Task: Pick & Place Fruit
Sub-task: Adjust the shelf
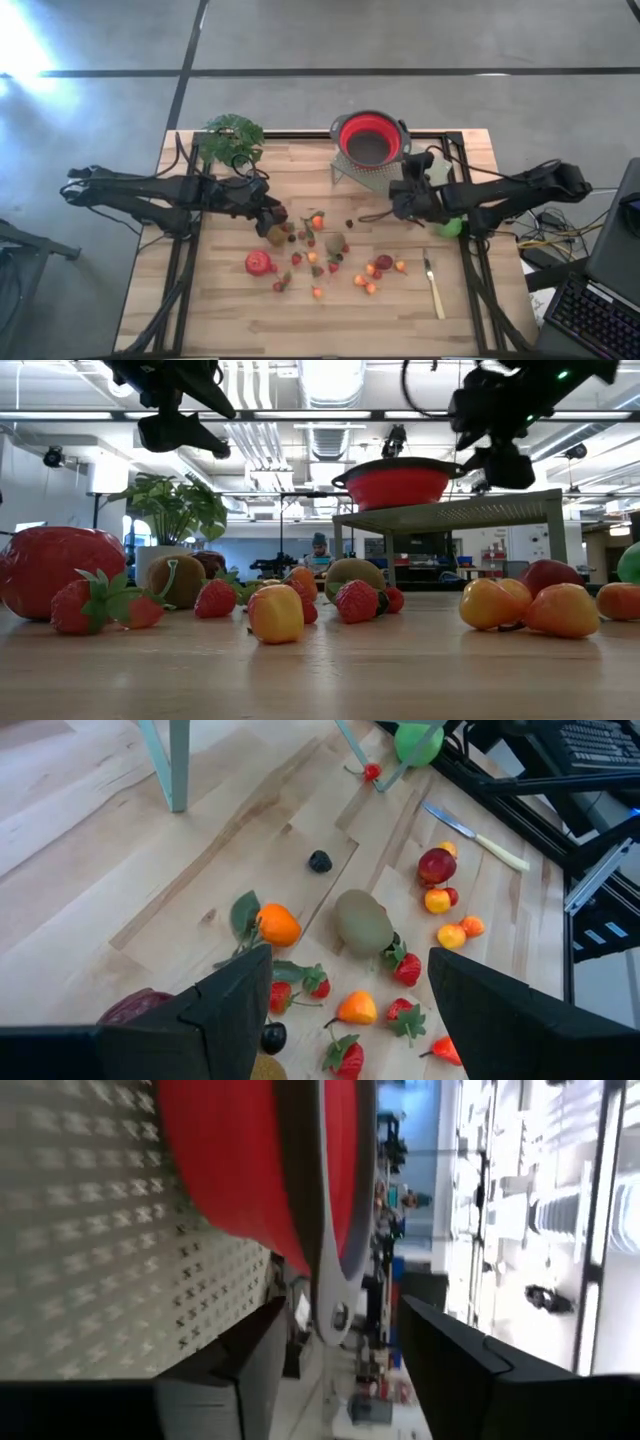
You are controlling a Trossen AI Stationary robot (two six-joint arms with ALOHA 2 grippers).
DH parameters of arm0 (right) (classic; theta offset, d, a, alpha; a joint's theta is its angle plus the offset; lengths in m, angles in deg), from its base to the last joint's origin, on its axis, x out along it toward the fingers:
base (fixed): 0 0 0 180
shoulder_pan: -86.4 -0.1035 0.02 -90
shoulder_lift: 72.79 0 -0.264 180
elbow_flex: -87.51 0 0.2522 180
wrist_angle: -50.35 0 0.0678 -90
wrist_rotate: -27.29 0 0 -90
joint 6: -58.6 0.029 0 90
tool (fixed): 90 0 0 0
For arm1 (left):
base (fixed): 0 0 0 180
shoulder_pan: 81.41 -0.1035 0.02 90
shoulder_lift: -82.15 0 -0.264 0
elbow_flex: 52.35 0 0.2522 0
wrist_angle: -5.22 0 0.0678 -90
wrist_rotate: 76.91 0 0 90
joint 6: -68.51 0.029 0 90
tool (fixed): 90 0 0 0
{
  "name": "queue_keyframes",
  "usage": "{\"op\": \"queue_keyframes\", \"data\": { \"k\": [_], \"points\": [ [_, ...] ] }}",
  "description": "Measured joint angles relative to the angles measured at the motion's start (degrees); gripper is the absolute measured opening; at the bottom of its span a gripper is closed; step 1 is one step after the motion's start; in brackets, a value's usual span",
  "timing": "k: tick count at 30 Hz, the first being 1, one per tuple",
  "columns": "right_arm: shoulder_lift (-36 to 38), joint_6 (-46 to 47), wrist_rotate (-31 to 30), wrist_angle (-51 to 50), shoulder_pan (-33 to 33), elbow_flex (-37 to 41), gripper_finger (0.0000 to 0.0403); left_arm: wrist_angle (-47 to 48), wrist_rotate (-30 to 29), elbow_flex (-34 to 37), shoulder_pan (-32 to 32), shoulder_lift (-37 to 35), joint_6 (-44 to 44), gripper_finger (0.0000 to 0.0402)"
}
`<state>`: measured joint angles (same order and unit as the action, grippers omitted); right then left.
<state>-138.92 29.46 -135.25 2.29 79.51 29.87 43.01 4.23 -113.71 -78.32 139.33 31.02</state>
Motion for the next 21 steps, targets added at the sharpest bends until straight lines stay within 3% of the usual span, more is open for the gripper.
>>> {"op": "queue_keyframes", "data": {
  "k": [9, 21],
  "points": [
    [7.40, 6.38, 7.62, -3.71, -11.83, 0.00, 0.0202, 0.09, 0.02, 0.02, -0.01, 0.00, 0.37, 0.0273],
    [10.54, 24.89, 22.83, -2.30, -29.51, 0.02, 0.0161, 0.17, 1.51, 0.04, 0.11, 0.00, 8.94, 0.0273]
  ]
}}
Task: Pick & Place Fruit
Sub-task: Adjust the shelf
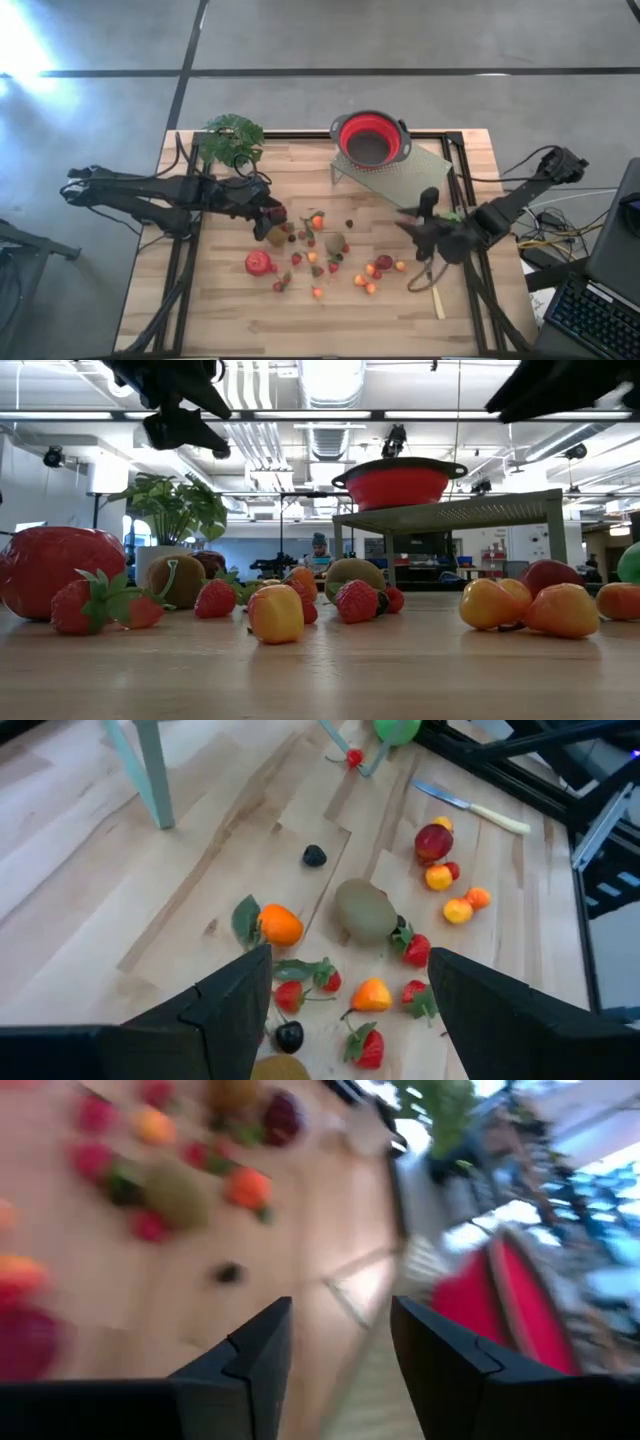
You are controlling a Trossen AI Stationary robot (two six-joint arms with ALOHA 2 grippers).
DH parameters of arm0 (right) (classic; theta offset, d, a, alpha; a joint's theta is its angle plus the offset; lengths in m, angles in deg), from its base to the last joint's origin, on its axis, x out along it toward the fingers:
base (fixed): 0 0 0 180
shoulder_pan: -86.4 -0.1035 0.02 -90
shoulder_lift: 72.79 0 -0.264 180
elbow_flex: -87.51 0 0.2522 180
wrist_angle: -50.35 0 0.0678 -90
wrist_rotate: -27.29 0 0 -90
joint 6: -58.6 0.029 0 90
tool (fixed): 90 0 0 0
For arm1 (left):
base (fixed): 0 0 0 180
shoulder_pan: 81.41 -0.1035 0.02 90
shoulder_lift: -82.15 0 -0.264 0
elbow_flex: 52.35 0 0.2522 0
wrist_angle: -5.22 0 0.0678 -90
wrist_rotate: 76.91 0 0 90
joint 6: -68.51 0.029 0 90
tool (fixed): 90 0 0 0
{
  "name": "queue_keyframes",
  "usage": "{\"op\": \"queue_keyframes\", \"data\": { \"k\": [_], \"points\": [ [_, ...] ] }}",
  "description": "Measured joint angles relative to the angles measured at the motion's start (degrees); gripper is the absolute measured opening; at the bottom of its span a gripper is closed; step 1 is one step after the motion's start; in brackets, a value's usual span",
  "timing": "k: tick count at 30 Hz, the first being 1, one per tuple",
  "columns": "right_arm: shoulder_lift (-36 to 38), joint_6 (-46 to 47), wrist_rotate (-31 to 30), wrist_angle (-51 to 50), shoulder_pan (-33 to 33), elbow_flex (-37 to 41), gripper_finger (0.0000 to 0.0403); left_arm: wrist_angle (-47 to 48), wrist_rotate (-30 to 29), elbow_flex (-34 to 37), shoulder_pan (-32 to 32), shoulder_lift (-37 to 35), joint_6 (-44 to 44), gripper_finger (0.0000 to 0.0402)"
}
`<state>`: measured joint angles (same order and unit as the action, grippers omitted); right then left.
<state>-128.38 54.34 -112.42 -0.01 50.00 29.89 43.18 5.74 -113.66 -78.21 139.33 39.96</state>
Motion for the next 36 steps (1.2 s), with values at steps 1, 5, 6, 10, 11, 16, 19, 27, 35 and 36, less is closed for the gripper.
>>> {"op": "queue_keyframes", "data": {
  "k": [1, 5, 6, 10, 11, 16, 19, 27, 35, 36],
  "points": [
    [0.00, 1.86, 1.22, -0.04, -1.22, 0.00, 0.0157, 0.00, -0.13, 0.00, 0.00, 0.00, 0.50, 0.0273],
    [-0.01, 10.47, 7.11, -0.48, -4.43, 0.00, 0.0142, -0.01, -1.44, 0.00, 0.00, 0.00, 1.97, 0.0273],
    [-0.02, 12.82, 8.75, -0.88, -4.82, 0.00, 0.0138, -0.02, -1.61, 0.00, 0.00, 0.00, 1.96, 0.0273],
    [-0.07, 22.00, 16.37, -2.83, -5.27, 0.00, 0.0123, -0.02, -1.71, 0.00, 0.00, 0.00, 1.92, 0.0273],
    [-0.07, 24.26, 18.00, -3.64, -5.27, 0.00, 0.0119, -0.02, -1.71, 0.00, 0.00, 0.00, 1.92, 0.0273],
    [0.00, 35.92, 24.21, -8.26, -5.27, 0.00, 0.0100, -0.02, -1.71, 0.00, 0.00, 0.00, 1.90, 0.0273],
    [-0.02, 43.15, 28.00, -11.35, -5.28, 0.00, 0.0086, -0.02, -1.71, 0.00, 0.00, 0.00, 1.87, 0.0273],
    [-0.02, 55.53, 30.89, -20.61, -7.33, 0.02, 0.0045, -0.02, -1.71, 0.00, 0.00, 0.00, 1.79, 0.0273],
    [-0.02, 62.62, 37.08, -32.07, -7.96, 0.01, 0.0014, -0.02, -1.71, 0.00, 0.00, 0.00, 1.79, 0.0273],
    [-0.02, 63.65, 38.44, -34.11, -7.96, 0.01, 0.0013, -0.04, -1.71, 0.00, 0.00, 0.00, 1.79, 0.0273]
  ]
}}
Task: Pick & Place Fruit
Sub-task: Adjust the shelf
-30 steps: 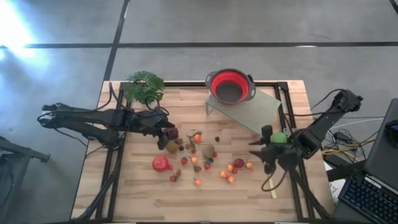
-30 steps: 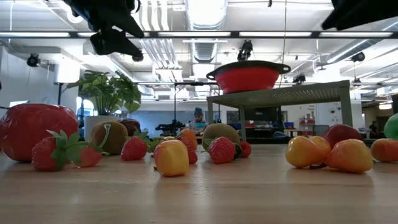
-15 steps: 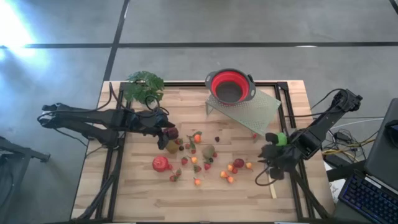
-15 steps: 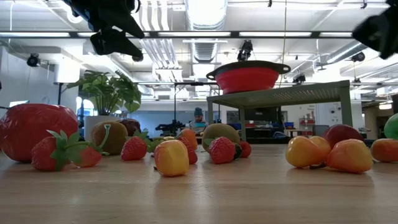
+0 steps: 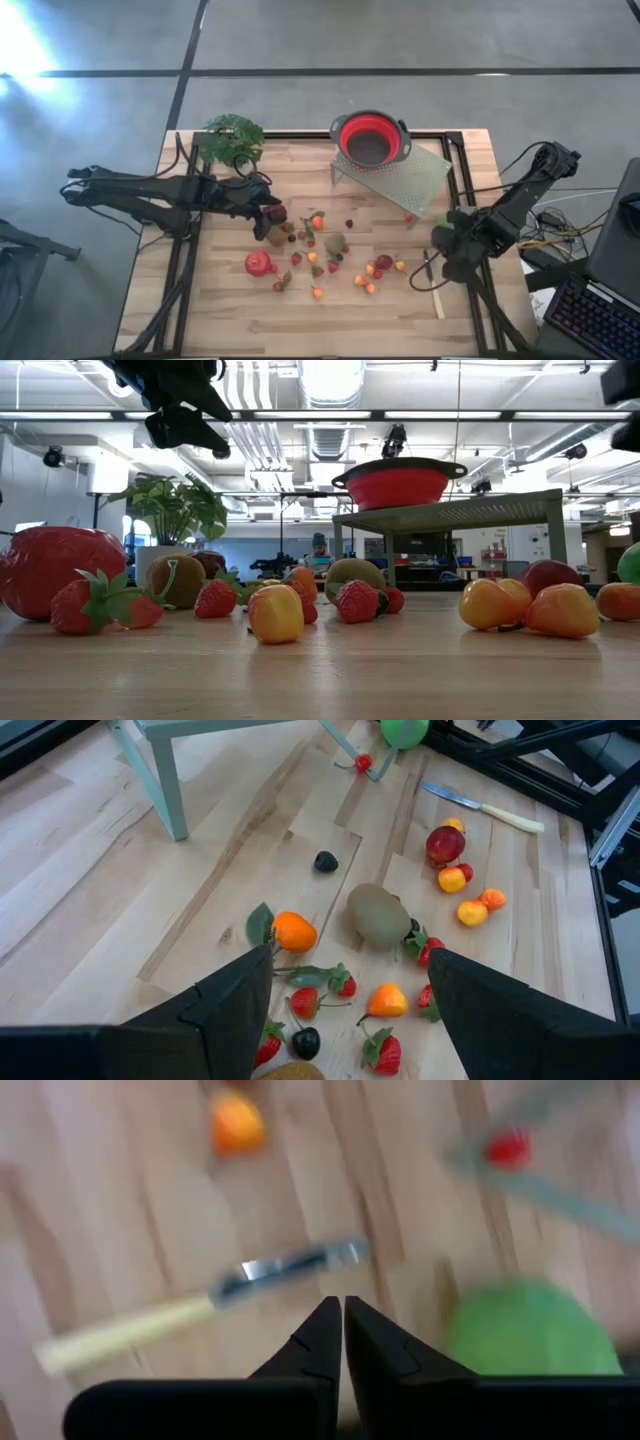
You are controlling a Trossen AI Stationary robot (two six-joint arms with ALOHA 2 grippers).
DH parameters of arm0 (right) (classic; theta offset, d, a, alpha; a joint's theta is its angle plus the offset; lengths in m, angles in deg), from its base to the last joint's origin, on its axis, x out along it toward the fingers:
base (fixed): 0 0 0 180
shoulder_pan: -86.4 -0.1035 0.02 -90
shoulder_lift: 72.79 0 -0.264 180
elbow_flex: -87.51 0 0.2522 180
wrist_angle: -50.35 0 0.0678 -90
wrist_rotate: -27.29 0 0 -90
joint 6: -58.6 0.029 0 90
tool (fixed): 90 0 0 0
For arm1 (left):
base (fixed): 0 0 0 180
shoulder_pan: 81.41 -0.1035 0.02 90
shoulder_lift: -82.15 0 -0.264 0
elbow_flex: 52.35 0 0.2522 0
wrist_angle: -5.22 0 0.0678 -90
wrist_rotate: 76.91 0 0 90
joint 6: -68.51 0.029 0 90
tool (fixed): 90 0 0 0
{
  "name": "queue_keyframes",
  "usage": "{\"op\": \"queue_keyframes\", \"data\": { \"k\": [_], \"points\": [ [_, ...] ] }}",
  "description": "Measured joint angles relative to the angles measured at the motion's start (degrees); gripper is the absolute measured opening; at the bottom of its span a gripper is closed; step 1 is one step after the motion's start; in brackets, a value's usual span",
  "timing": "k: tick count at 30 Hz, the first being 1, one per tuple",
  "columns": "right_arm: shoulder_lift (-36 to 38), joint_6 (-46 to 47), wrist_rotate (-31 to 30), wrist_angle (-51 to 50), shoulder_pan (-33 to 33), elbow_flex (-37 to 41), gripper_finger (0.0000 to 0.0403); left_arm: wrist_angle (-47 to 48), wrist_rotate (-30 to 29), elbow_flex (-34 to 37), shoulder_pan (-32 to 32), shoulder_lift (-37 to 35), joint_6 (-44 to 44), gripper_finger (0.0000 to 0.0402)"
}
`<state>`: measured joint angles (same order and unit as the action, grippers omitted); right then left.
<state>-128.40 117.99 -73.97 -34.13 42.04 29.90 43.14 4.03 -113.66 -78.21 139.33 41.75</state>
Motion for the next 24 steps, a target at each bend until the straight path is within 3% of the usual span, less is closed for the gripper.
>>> {"op": "queue_keyframes", "data": {
  "k": [5, 9, 18, 24],
  "points": [
    [0.04, 3.58, 3.70, -9.72, 0.07, 0.01, 0.0019, 0.00, 0.00, 0.00, 0.00, 0.01, 0.00, 0.0273],
    [0.07, 4.27, 3.64, -11.51, 0.13, 0.01, 0.0045, 0.00, 0.00, 0.00, 0.00, 0.02, 0.00, 0.0273],
    [-0.02, 4.45, 2.11, -11.38, 0.50, -1.45, 0.0141, 0.00, -0.02, 0.00, 0.00, 0.02, 0.00, 0.0273],
    [-2.14, 4.73, 2.11, -10.67, 4.43, -2.58, 0.0201, 0.00, -0.01, 0.00, 0.00, 0.02, 0.00, 0.0273]
  ]
}}
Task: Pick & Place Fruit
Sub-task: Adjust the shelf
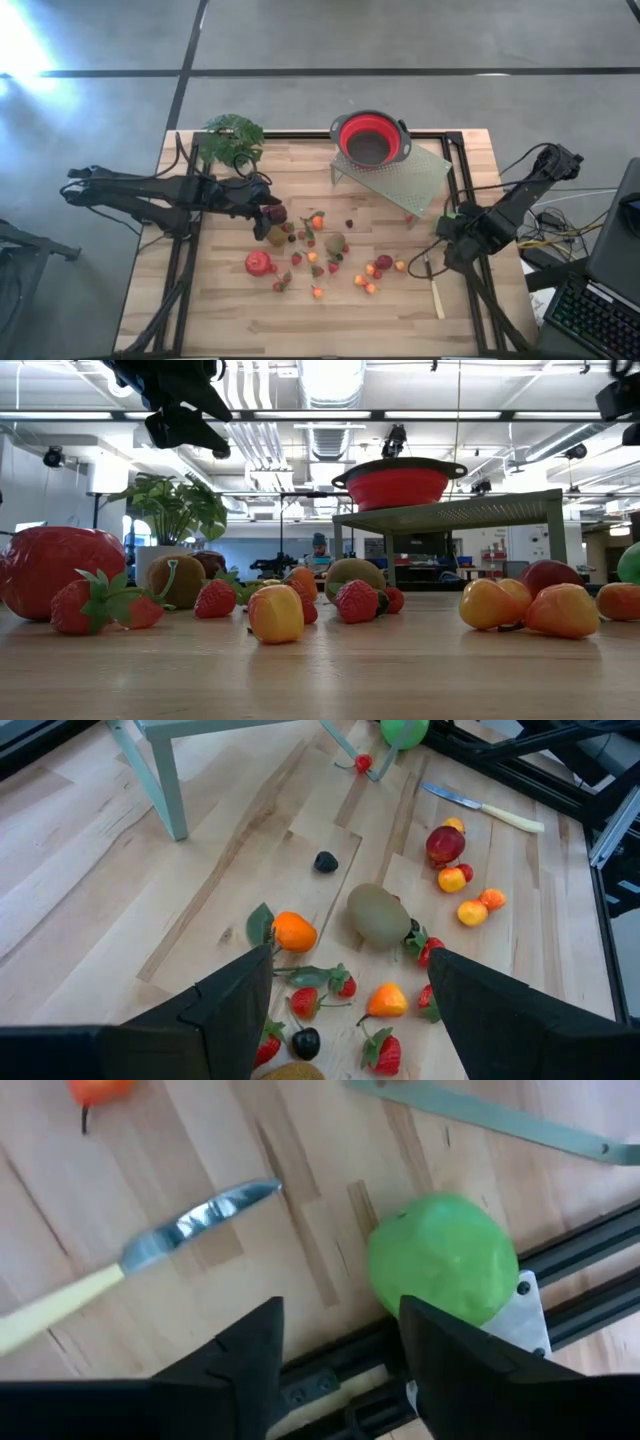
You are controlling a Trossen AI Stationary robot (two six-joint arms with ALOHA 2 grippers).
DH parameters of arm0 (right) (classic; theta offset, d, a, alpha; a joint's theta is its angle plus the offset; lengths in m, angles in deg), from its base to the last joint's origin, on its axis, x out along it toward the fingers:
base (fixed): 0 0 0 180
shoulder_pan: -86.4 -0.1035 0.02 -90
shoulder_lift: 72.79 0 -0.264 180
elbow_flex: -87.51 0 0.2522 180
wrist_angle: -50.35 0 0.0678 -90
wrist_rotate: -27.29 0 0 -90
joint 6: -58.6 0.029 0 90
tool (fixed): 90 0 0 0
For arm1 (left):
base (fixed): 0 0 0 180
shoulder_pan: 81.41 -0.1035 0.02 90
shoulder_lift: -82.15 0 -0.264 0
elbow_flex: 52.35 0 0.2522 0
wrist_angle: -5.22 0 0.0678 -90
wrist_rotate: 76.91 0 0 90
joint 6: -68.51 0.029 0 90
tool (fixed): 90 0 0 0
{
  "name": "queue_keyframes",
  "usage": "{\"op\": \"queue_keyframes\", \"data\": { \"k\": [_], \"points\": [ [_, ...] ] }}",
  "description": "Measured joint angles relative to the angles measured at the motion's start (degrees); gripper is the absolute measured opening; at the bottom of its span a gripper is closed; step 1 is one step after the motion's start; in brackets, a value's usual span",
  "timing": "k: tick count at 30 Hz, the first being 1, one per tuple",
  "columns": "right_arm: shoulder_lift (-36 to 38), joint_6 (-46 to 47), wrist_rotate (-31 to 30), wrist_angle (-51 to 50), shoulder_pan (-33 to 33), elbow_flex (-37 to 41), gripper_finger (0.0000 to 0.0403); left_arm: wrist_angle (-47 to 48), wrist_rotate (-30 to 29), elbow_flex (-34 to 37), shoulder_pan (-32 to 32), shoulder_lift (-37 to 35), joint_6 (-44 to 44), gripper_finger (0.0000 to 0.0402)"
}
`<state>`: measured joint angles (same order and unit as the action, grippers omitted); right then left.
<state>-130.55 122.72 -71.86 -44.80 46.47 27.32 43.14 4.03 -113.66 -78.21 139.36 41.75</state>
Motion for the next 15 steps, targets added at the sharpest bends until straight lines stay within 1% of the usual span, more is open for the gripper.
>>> {"op": "queue_keyframes", "data": {
  "k": [3, 6, 8, 10, 13, 15],
  "points": [
    [-1.54, -0.02, 0.00, 1.84, 2.30, -1.10, 0.0214, 0.00, -0.01, 0.00, 0.00, 0.00, 0.00, 0.0273],
    [-2.88, -2.32, -0.08, 6.32, 4.13, -2.24, 0.0213, 0.00, 0.01, 0.00, 0.00, 0.00, 0.00, 0.0273],
    [-3.71, -5.34, -1.36, 10.44, 5.15, -3.03, 0.0205, 0.00, 0.00, 0.00, 0.00, 0.00, 0.00, 0.0273],
    [-4.51, -7.75, -4.36, 13.44, 6.13, -3.90, 0.0193, 0.00, 0.00, 0.00, 0.00, 0.00, 0.00, 0.0273],
    [-6.17, -9.47, -9.13, 14.50, 8.23, -5.69, 0.0171, 0.00, -0.01, 0.00, -0.01, 0.00, 0.00, 0.0273],
    [-7.19, -9.84, -11.08, 14.48, 9.90, -6.63, 0.0152, 0.00, -0.01, 0.00, 0.00, 0.00, 0.00, 0.0273]
  ]
}}
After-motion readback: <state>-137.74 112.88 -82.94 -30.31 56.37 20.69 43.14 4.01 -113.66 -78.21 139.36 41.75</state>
